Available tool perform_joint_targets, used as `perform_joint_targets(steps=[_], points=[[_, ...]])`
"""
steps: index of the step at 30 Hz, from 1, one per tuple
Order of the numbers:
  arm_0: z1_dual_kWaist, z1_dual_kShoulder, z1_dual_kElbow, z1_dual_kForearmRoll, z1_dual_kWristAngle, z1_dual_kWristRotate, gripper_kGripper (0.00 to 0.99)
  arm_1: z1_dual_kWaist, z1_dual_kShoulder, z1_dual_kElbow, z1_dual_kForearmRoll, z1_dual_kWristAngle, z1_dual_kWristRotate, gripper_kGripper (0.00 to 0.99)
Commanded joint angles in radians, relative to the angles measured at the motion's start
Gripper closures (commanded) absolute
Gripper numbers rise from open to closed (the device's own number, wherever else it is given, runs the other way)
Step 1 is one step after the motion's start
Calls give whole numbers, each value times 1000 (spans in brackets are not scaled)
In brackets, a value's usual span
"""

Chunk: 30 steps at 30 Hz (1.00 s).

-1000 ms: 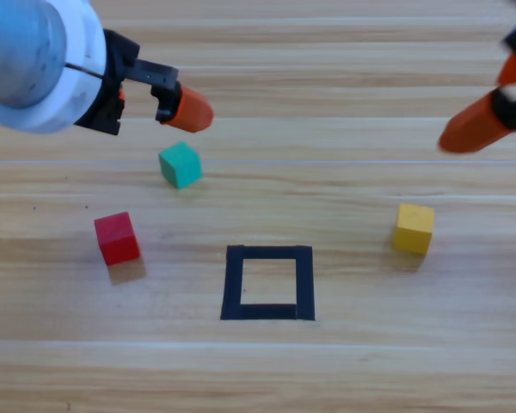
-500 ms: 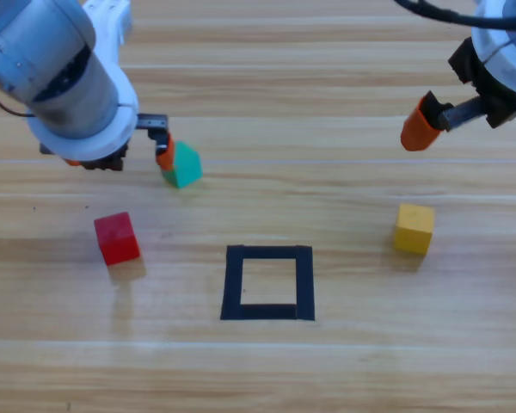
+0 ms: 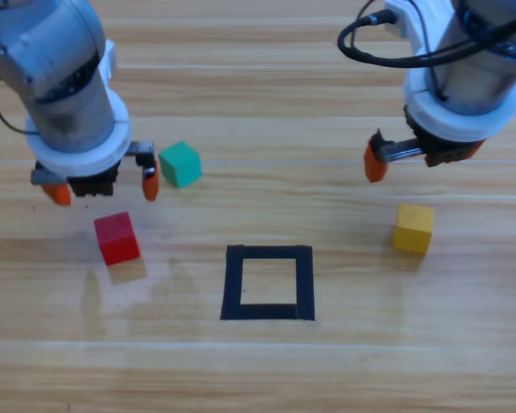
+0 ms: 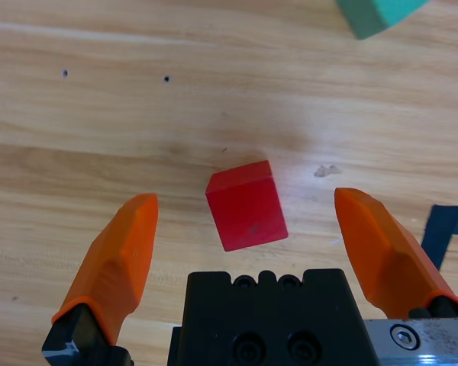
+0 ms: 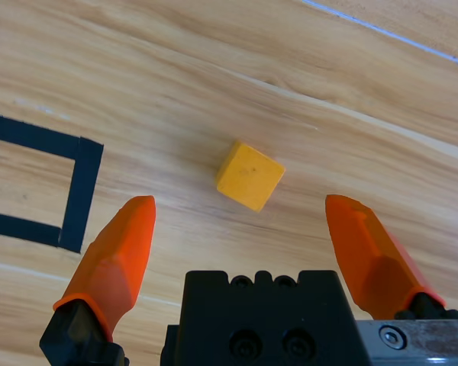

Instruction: Stack the blocks in the rectangular block: red at the bottom, yellow in the middle, green on top

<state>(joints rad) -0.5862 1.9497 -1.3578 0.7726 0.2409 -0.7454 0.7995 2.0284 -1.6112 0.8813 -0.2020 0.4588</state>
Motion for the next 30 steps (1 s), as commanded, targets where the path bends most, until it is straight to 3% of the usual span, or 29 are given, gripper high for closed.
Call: perform_joint_targets(steps=[1, 6, 11, 19, 25, 30], points=[[17, 80, -12, 25, 5, -77, 0, -20, 116, -46, 28, -5, 87, 7], [17, 95, -9, 33, -18, -111, 0, -40, 131, -47, 36, -5, 169, 7], [19, 115, -9, 31, -58, -126, 0, -72, 168, -55, 56, 59, 227, 22], [69, 152, 8, 7, -160, -143, 0, -78, 207, -39, 67, 116, 284, 33], [100, 138, 17, 0, -169, -175, 1, -78, 234, -42, 67, 134, 320, 31], [120, 127, 17, 0, -169, -178, 1, -112, 250, -42, 67, 134, 351, 31]])
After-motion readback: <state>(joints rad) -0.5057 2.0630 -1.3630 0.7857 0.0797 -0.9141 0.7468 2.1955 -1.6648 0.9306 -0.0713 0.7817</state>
